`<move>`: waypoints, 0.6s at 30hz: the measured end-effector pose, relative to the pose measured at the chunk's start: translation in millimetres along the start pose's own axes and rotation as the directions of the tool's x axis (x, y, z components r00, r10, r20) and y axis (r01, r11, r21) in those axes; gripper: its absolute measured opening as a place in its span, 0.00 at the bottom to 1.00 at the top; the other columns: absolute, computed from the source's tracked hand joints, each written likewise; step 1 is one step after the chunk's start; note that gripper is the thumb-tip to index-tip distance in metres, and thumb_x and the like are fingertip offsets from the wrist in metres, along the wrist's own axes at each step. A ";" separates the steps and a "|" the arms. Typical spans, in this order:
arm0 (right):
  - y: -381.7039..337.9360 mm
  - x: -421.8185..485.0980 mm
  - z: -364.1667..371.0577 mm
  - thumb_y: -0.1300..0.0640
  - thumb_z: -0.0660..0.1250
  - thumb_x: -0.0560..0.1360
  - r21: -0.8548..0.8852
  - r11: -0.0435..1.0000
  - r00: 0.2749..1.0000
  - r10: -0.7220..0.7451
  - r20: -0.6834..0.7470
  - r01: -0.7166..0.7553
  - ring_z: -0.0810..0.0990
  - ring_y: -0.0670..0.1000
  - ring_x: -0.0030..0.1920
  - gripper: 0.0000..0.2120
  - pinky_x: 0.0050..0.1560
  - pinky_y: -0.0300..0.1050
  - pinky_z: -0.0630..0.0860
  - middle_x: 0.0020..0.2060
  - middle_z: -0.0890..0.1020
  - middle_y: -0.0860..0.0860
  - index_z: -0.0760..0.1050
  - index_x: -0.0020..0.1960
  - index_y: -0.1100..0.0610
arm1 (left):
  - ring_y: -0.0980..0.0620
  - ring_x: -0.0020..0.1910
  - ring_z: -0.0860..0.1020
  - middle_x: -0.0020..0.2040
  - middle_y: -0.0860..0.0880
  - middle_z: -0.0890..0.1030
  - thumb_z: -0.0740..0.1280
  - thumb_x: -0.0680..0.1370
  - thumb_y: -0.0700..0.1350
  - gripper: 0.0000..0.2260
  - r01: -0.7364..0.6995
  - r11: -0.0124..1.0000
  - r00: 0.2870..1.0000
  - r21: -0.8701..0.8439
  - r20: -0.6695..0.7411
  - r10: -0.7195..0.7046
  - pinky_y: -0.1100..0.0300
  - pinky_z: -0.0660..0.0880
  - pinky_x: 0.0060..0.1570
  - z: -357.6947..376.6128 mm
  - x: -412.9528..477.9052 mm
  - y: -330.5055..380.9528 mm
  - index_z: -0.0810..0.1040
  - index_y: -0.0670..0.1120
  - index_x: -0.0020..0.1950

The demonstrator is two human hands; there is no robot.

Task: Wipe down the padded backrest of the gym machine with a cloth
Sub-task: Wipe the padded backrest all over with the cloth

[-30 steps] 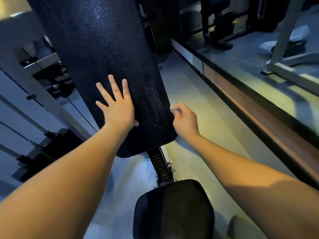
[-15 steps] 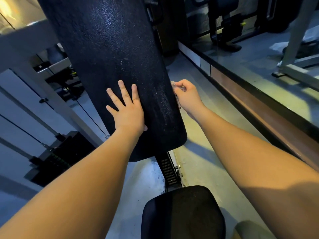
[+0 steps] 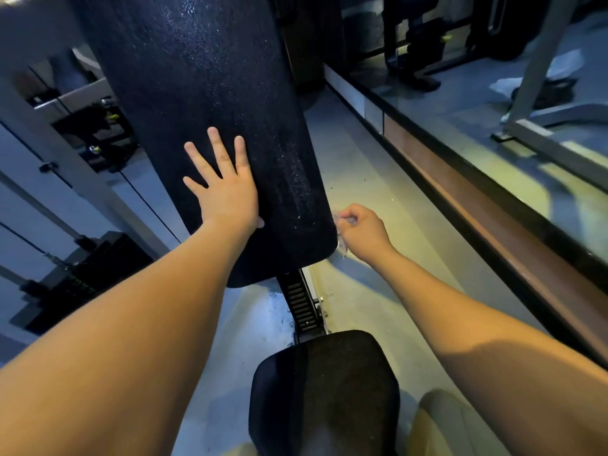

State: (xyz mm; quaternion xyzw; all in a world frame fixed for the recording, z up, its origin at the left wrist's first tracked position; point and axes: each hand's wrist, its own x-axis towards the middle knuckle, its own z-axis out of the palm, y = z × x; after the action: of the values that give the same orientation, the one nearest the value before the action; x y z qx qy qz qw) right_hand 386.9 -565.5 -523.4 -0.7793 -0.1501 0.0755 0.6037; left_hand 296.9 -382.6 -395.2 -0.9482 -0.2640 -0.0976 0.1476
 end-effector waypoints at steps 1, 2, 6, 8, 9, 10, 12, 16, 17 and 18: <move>-10.5 2.6 -3.8 0.48 0.67 0.81 -0.005 0.999 0.999 -0.039 -0.019 0.039 0.79 0.50 0.39 0.08 0.45 0.48 0.80 0.40 0.82 0.48 0.79 0.48 0.52 | 0.24 0.74 0.33 0.76 0.36 0.25 0.82 0.64 0.58 0.68 0.001 1.000 1.000 -0.006 0.001 -0.001 0.23 0.55 0.69 -0.5 -0.6 -0.1 0.28 0.45 0.79; -24.7 5.7 -7.1 0.48 0.67 0.81 -0.004 0.995 0.994 -0.100 -0.045 0.100 0.80 0.50 0.40 0.06 0.47 0.50 0.81 0.42 0.83 0.49 0.80 0.49 0.50 | 0.24 0.74 0.32 0.76 0.36 0.25 0.82 0.64 0.58 0.68 0.000 1.000 1.000 -0.007 0.000 0.000 0.23 0.55 0.69 -0.7 -1.1 -0.3 0.28 0.45 0.79; -96.5 31.9 -3.3 0.56 0.68 0.81 -0.179 0.840 0.835 -0.536 -0.125 0.512 0.78 0.46 0.48 0.06 0.53 0.36 0.76 0.54 0.74 0.49 0.81 0.57 0.51 | 0.24 0.75 0.32 0.76 0.37 0.24 0.81 0.64 0.58 0.68 -0.004 1.000 1.000 -0.008 -0.007 0.004 0.25 0.55 0.71 -0.4 -1.7 -2.5 0.28 0.46 0.79; -119.8 45.9 6.4 0.56 0.68 0.81 -0.297 0.741 0.740 -0.658 -0.143 0.602 0.77 0.51 0.50 0.08 0.53 0.44 0.77 0.53 0.73 0.50 0.81 0.58 0.53 | 0.25 0.75 0.32 0.76 0.37 0.25 0.82 0.64 0.59 0.68 -0.008 1.000 1.000 -0.010 -0.018 0.008 0.25 0.55 0.71 -0.3 -2.0 -4.0 0.28 0.46 0.79; -123.8 49.0 12.0 0.57 0.67 0.81 -0.359 0.715 0.715 -0.680 -0.159 0.600 0.75 0.54 0.51 0.08 0.53 0.46 0.76 0.52 0.74 0.51 0.81 0.59 0.53 | 0.25 0.75 0.33 0.77 0.37 0.25 0.82 0.64 0.59 0.68 -0.012 1.000 1.000 -0.010 -0.024 0.011 0.25 0.55 0.71 -0.1 -2.0 -4.7 0.28 0.46 0.79; -122.3 47.9 18.0 0.57 0.67 0.81 -0.413 0.698 0.700 -0.692 -0.179 0.585 0.73 0.55 0.51 0.09 0.51 0.47 0.75 0.51 0.75 0.52 0.81 0.60 0.53 | 0.25 0.75 0.33 0.77 0.37 0.26 0.82 0.64 0.59 0.68 -0.014 1.000 0.999 -0.010 -0.030 0.014 0.25 0.55 0.71 0.5 -1.8 -5.3 0.28 0.46 0.79; -104.6 35.4 29.0 0.59 0.66 0.81 -0.486 0.640 0.651 -0.738 -0.177 0.594 0.70 0.55 0.49 0.11 0.47 0.46 0.73 0.49 0.77 0.53 0.82 0.62 0.54 | 0.25 0.75 0.33 0.77 0.37 0.26 0.81 0.64 0.60 0.68 -0.017 1.000 0.999 -0.007 -0.041 0.017 0.26 0.55 0.71 2.4 -1.4 -6.5 0.29 0.46 0.79; -40.6 2.6 38.7 0.65 0.69 0.79 -0.566 0.441 0.572 -0.817 0.067 0.696 0.68 0.55 0.45 0.11 0.41 0.50 0.74 0.46 0.78 0.54 0.82 0.59 0.57 | 0.25 0.75 0.34 0.77 0.37 0.26 0.81 0.63 0.60 0.69 -0.024 1.000 0.998 -0.006 -0.056 0.024 0.25 0.56 0.71 5.8 -1.2 -6.9 0.29 0.46 0.80; -36.7 2.0 36.4 0.65 0.70 0.78 -0.576 0.405 0.559 -0.821 0.113 0.710 0.69 0.55 0.45 0.10 0.40 0.52 0.76 0.46 0.78 0.55 0.82 0.58 0.57 | 0.25 0.75 0.34 0.77 0.37 0.26 0.81 0.63 0.60 0.69 -0.025 1.000 0.998 -0.007 -0.060 0.025 0.25 0.56 0.71 6.0 -1.3 -7.7 0.29 0.46 0.80; -42.4 5.2 32.0 0.64 0.70 0.78 -0.580 0.384 0.549 -0.825 0.134 0.718 0.70 0.56 0.45 0.08 0.39 0.54 0.76 0.46 0.78 0.55 0.82 0.56 0.58 | 0.24 0.75 0.34 0.77 0.37 0.27 0.81 0.63 0.60 0.69 -0.024 1.000 0.998 -0.008 -0.062 0.023 0.25 0.56 0.71 6.0 -1.9 -8.4 0.29 0.46 0.80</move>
State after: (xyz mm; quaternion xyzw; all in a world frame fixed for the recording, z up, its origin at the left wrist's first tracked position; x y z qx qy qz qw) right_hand 376.2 -524.8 -490.5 -0.7629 -0.4566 -0.3334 0.3135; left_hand 291.5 -374.6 -399.4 -0.9484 -0.2477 -0.1264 0.1526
